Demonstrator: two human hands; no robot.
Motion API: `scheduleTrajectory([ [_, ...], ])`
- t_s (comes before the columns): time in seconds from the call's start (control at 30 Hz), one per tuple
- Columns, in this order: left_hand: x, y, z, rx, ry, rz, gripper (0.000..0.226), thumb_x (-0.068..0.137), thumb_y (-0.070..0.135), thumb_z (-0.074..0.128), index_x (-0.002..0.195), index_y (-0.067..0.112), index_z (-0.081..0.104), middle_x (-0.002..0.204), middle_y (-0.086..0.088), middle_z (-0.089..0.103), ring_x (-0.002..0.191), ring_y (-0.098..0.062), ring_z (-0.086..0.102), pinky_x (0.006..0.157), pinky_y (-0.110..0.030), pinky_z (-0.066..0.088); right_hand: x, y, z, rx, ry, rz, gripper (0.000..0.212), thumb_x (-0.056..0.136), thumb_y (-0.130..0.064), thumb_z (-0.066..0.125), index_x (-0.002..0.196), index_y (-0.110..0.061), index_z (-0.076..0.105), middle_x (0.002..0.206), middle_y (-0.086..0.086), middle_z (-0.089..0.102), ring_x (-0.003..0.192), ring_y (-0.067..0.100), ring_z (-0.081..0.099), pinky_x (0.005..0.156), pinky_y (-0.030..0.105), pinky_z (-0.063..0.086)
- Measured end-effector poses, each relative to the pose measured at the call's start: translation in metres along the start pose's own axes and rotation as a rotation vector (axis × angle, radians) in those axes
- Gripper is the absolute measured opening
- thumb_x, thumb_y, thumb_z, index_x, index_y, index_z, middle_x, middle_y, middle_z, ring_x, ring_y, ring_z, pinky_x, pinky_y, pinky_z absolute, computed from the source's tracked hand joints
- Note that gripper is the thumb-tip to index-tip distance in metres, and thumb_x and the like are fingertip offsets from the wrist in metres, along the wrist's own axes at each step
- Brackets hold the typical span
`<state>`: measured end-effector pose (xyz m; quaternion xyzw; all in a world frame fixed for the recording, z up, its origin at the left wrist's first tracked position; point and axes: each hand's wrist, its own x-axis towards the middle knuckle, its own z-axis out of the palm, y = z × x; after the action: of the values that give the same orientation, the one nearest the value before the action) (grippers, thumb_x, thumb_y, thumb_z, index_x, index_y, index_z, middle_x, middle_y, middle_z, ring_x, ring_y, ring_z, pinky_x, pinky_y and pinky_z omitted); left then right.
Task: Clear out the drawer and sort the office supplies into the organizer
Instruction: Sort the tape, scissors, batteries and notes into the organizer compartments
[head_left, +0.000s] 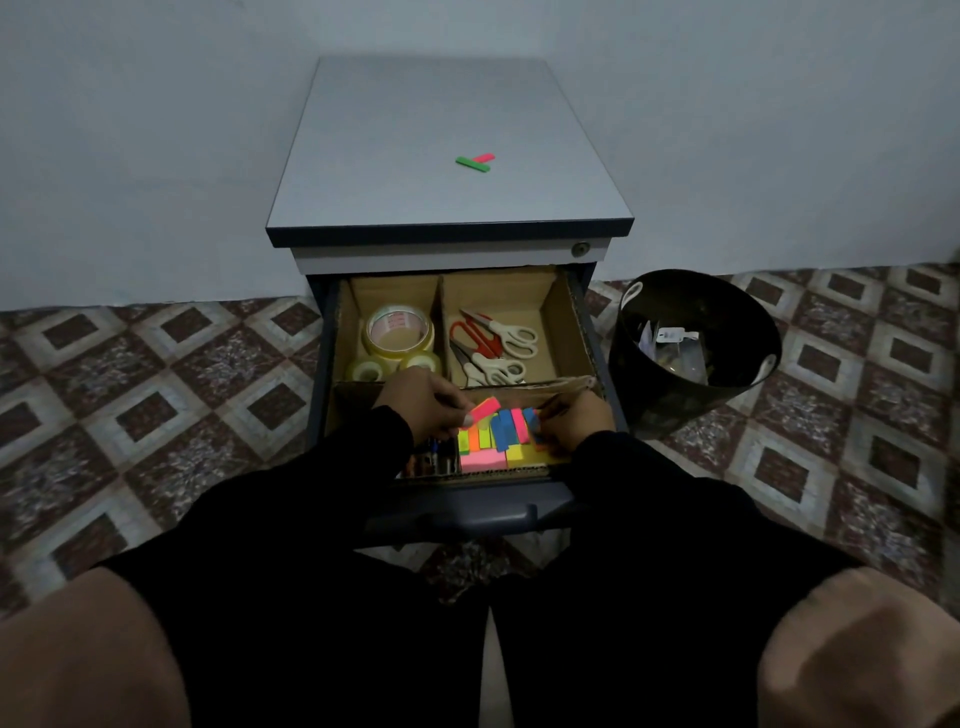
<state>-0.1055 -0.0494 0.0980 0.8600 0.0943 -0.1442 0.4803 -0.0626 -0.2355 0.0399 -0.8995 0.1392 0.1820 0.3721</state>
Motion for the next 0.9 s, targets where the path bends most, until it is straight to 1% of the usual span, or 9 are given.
scheduleTrajectory([
  [0.1,0.001,-0.001,0.000,-0.004,-0.001,-0.005,0.004,0.078,0.000,0.071,0.080,0.003,0.070,0.068,-0.006,0.064,0.061,-0.013,0.059,0.071,-0.030,0.055,-0.001,0.001,0.000,-0.004,0.018,-0.013,0.012,0.080,-0.016,0.068,0.087,-0.008,0.074,0.095,0.014,0.071,0.078,0.021,0.060,0.082,0.039,0.055],
  [0.27,0.001,0.000,0.000,-0.020,0.006,-0.006,0.003,0.078,0.000,0.071,0.080,0.003,0.069,0.067,-0.007,0.064,0.060,-0.014,0.059,0.063,-0.024,0.054,0.001,0.002,-0.001,0.036,-0.001,-0.005,0.011,0.084,-0.009,0.063,0.090,-0.010,0.073,0.103,0.016,0.069,0.083,0.023,0.061,0.083,0.040,0.055],
  [0.33,0.000,0.002,0.002,-0.032,0.015,-0.002,0.004,0.078,0.000,0.071,0.078,0.004,0.069,0.065,-0.004,0.063,0.057,-0.011,0.059,0.056,-0.017,0.052,0.000,0.002,-0.001,0.052,-0.010,-0.002,0.014,0.084,-0.006,0.061,0.078,-0.015,0.070,0.098,0.015,0.069,0.083,0.025,0.062,0.082,0.043,0.056],
  [0.43,0.001,0.006,0.004,-0.066,0.024,0.005,0.007,0.077,-0.002,0.071,0.083,-0.003,0.069,0.064,-0.005,0.062,0.056,-0.012,0.058,0.057,-0.020,0.053,-0.001,0.002,-0.004,0.070,-0.006,0.000,0.018,0.085,-0.007,0.060,0.070,-0.015,0.064,0.090,0.017,0.067,0.082,0.031,0.065,0.078,0.045,0.057],
  [0.53,0.003,0.010,0.009,-0.154,0.023,-0.025,0.012,0.076,-0.004,0.071,0.087,-0.006,0.067,0.064,-0.008,0.062,0.051,-0.009,0.057,0.053,-0.017,0.052,-0.007,0.000,-0.009,0.121,0.001,-0.036,0.026,0.086,-0.005,0.057,0.062,-0.015,0.060,0.072,0.010,0.062,0.064,0.027,0.059,0.063,0.035,0.055],
  [0.63,0.004,0.015,0.014,-0.324,0.002,-0.096,0.020,0.078,-0.003,0.070,0.098,-0.007,0.066,0.069,-0.010,0.064,0.048,-0.008,0.060,0.052,-0.015,0.054,-0.016,-0.005,-0.011,0.395,-0.029,-0.107,0.029,0.083,0.006,0.059,0.061,-0.013,0.057,0.063,0.005,0.057,0.056,0.015,0.053,0.057,0.031,0.050],
  [0.7,0.003,0.019,0.018,-0.453,-0.028,-0.139,0.024,0.081,-0.003,0.067,0.103,-0.009,0.064,0.072,-0.011,0.064,0.047,-0.007,0.062,0.053,-0.016,0.055,-0.028,-0.011,-0.014,0.616,-0.082,-0.144,0.026,0.083,0.010,0.059,0.065,-0.008,0.055,0.060,0.004,0.058,0.046,0.010,0.054,0.048,0.023,0.049],
  [0.77,0.001,0.023,0.022,-0.548,-0.050,-0.170,0.025,0.083,-0.003,0.065,0.106,-0.010,0.061,0.075,-0.011,0.063,0.054,-0.011,0.064,0.054,-0.016,0.055,-0.038,-0.016,-0.017,0.761,-0.124,-0.176,0.022,0.083,0.011,0.058,0.069,-0.005,0.054,0.053,0.002,0.061,0.039,0.008,0.053,0.045,0.019,0.048],
  [0.9,-0.002,0.026,0.029,-0.667,-0.074,-0.203,0.029,0.086,-0.001,0.061,0.113,-0.010,0.058,0.080,-0.011,0.063,0.070,-0.017,0.061,0.059,-0.018,0.055,-0.048,-0.022,-0.018,0.903,-0.153,-0.220,0.018,0.084,0.010,0.057,0.072,-0.004,0.058,0.052,0.001,0.062,0.047,0.007,0.058,0.050,0.017,0.051],
])
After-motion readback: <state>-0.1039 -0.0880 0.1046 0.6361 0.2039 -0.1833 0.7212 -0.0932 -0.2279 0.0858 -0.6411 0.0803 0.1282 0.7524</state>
